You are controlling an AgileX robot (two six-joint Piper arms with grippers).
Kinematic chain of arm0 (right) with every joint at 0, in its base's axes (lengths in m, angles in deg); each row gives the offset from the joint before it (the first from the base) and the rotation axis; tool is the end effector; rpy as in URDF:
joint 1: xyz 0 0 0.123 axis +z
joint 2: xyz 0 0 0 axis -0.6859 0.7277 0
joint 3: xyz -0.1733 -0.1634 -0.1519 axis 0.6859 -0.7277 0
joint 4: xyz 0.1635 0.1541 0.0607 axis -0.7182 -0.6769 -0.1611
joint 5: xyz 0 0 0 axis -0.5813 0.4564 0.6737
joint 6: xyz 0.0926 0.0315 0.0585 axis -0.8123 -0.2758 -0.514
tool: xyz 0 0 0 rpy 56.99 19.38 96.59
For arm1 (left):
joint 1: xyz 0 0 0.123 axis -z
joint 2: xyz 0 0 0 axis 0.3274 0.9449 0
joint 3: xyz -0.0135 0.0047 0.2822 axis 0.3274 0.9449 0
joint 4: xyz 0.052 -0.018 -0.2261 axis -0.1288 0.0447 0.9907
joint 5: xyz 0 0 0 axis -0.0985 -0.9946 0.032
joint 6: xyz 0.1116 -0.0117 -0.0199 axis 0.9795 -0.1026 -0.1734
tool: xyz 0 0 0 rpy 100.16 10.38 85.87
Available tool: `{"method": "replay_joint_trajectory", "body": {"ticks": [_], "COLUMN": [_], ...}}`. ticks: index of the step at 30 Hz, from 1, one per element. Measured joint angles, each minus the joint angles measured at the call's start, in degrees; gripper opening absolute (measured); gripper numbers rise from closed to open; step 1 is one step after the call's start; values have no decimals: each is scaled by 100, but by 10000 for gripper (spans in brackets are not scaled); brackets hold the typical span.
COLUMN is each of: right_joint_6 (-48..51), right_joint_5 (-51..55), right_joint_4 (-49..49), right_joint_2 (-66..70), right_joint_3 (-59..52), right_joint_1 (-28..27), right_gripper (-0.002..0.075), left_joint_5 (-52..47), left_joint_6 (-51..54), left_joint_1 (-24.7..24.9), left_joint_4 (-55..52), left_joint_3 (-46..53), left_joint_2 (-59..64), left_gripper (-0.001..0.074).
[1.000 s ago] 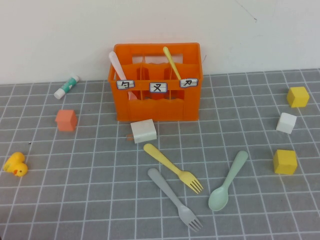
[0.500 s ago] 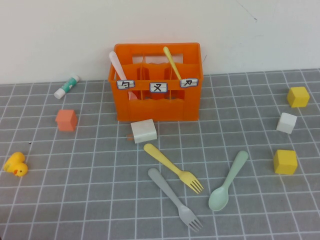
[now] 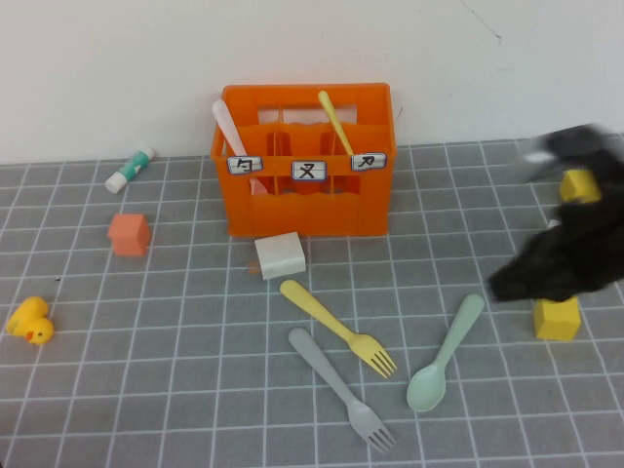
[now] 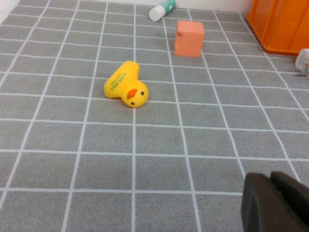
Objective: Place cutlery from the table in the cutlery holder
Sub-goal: Pick up the spoon
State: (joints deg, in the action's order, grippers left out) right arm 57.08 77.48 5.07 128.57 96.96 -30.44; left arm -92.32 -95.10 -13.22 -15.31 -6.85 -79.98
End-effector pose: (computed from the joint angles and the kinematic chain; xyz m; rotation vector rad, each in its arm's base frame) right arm 0.2827 0.1163 0.2479 -0.7299 2.4836 0.6015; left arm 0.0581 -0.0048 0.1703 -0.1077 1.8391 -0.2114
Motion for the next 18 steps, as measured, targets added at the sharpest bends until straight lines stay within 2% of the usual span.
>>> {"method": "replay_joint_trajectory", "body": {"ticks": [2,5,7,9,11,15,18], "right_joint_6": [-503,-1921,-2932,-3570,-3943,-4204,-4205], "right_joint_5": [-76,-63,-40,-78,-195,-417,-456], "right_joint_4": [476,1767,2671,3094,3183,2895,2629], "right_joint_2": [287,602,742,823,874,995,1141], "right_joint_3": [258,570,737,837,910,971,981], "right_joint_1": [401,844,928,915,892,883,883], "right_gripper": [-3,-3,0,27,92,351,504], "left_joint_5": [0,0,0,0,0,0,0], "left_joint_6": [0,0,0,0,0,0,0], "left_joint_1": [0,0,0,0,0,0,0], "left_joint_4": [0,0,0,0,0,0,0], "left_joint_3": [0,0,0,0,0,0,0], "left_joint_2": [0,0,0,0,0,0,0], "left_gripper": [-1,-1,-1,-1,-1,-1,-1]}}
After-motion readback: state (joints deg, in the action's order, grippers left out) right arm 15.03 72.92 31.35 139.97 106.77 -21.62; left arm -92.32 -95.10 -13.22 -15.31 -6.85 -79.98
